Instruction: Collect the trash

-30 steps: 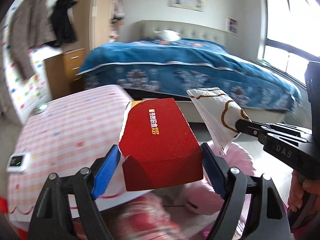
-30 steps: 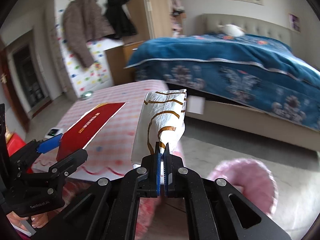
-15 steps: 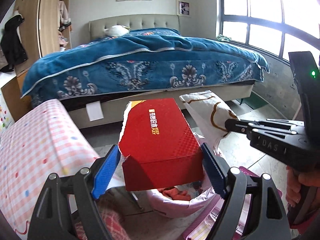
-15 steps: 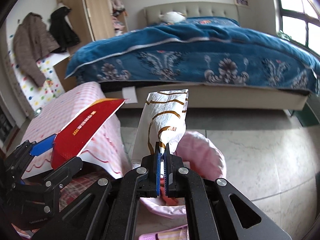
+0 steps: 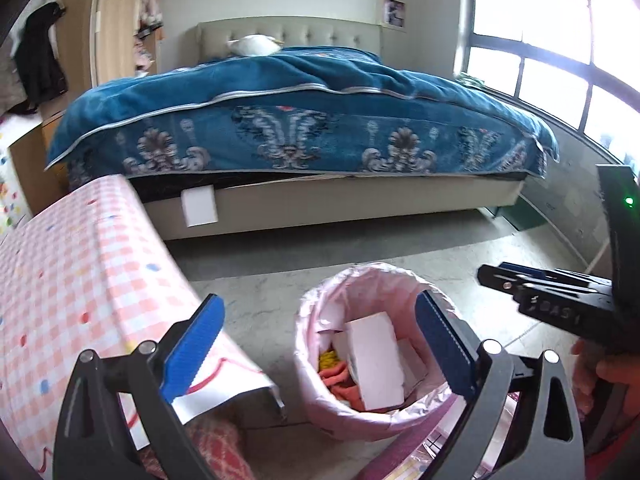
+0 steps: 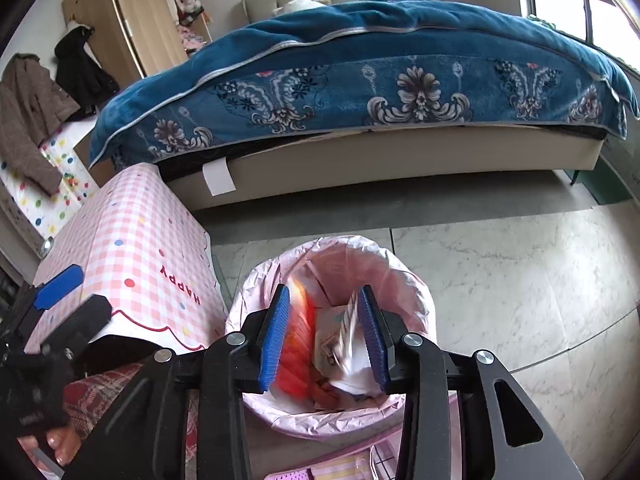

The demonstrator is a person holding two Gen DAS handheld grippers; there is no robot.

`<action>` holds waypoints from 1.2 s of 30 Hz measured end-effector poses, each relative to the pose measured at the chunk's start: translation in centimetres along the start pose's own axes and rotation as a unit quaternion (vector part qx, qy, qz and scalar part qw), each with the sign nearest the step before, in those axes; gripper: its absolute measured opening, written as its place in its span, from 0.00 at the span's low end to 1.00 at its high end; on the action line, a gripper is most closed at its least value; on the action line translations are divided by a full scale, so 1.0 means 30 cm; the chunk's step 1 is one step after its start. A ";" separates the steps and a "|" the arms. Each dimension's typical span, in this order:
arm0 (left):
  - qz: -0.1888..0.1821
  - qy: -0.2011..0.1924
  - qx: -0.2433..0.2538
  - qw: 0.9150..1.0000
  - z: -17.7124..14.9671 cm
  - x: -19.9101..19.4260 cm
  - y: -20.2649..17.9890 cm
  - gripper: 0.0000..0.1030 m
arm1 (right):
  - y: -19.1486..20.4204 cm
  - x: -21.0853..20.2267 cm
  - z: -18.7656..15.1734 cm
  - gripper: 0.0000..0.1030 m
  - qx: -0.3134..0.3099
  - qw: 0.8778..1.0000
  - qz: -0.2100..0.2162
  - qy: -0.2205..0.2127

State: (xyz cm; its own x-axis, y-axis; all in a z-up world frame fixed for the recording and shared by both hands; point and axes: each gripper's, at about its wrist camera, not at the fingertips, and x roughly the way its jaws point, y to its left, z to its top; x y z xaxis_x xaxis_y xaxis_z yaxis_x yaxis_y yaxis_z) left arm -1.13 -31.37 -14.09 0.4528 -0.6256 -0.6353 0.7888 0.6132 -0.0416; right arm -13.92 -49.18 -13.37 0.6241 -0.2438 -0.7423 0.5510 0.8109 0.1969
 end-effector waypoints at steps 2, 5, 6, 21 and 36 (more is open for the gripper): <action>0.015 -0.001 -0.008 1.000 -0.008 -0.035 0.029 0.91 | -0.001 -0.002 0.001 0.39 0.000 1.000 0.003 -0.003; 0.035 -0.001 -0.011 0.999 -0.016 -0.084 0.052 0.91 | 0.013 -0.013 0.003 0.47 -0.007 1.000 0.011 -0.010; 0.042 -0.004 -0.011 0.999 -0.019 -0.111 0.062 0.91 | 0.048 -0.050 0.002 0.51 -0.018 0.999 0.019 -0.019; 0.148 -0.023 -0.083 0.985 -0.056 -0.545 0.299 0.93 | 0.442 -0.269 0.030 0.90 -0.139 0.983 0.104 -0.062; 0.315 -0.009 -0.193 0.929 -0.180 -0.913 0.607 0.93 | 0.900 -0.409 -0.014 0.93 -0.259 0.945 0.184 -0.078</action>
State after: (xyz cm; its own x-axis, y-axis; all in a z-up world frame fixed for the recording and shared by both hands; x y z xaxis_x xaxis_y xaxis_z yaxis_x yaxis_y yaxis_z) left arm -1.41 -0.44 -1.60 0.7841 -0.0902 -0.6141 0.1592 0.9855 0.0585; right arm -6.93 -24.07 0.79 0.8172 0.0632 -0.5729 -0.0394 0.9978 0.0539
